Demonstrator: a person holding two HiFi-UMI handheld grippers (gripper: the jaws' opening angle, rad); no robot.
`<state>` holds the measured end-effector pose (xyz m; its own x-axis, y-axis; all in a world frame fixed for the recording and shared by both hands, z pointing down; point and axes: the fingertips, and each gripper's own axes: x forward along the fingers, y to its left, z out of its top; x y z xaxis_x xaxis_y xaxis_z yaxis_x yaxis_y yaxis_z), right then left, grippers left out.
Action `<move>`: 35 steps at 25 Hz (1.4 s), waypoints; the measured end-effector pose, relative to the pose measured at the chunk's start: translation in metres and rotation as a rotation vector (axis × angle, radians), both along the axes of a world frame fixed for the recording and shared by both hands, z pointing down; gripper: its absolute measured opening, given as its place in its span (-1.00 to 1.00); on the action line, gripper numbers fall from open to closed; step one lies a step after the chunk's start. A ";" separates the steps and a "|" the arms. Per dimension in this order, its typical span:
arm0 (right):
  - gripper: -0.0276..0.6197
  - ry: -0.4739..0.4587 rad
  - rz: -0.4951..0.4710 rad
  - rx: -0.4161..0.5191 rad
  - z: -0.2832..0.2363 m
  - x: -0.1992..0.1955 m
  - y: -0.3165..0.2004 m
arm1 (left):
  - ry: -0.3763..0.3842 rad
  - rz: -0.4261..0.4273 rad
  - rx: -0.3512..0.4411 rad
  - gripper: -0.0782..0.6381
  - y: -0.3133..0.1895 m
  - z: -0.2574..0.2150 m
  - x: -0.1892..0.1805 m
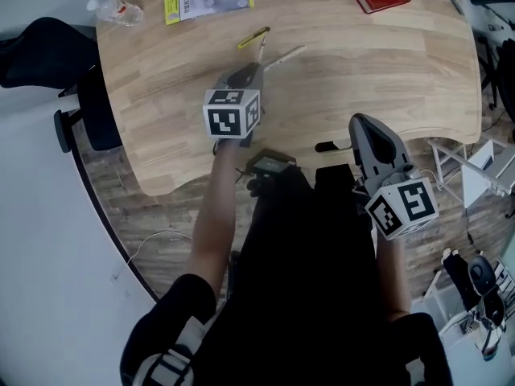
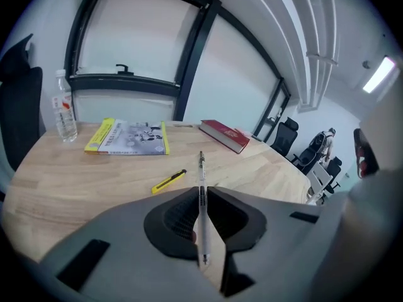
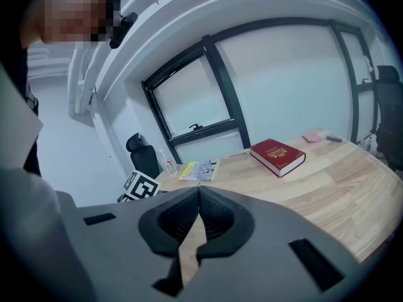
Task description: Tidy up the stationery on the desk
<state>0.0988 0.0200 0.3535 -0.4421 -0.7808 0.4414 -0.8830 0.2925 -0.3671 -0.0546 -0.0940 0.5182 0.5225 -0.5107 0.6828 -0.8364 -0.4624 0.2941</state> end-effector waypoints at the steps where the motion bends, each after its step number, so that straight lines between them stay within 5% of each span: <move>1: -0.85 0.001 -0.006 0.002 -0.001 -0.002 0.001 | 0.007 -0.020 -0.008 -0.60 0.006 0.001 -0.004; 15: -0.85 0.060 -0.067 -0.045 0.009 -0.011 0.009 | 0.036 -0.331 -0.159 -0.60 0.050 0.073 -0.063; 23: -0.85 0.074 -0.090 -0.080 0.021 -0.021 0.014 | -0.036 -0.424 -0.196 -0.60 0.055 0.104 -0.088; 35: -0.85 0.057 -0.101 -0.057 0.012 -0.031 0.017 | -0.086 -0.345 -0.173 -0.38 0.058 0.102 -0.080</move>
<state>0.0683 0.0375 0.3655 -0.4907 -0.7063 0.5103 -0.8698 0.3615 -0.3359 -0.1350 -0.0363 0.6199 0.2774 -0.5201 0.8078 -0.9590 -0.0993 0.2654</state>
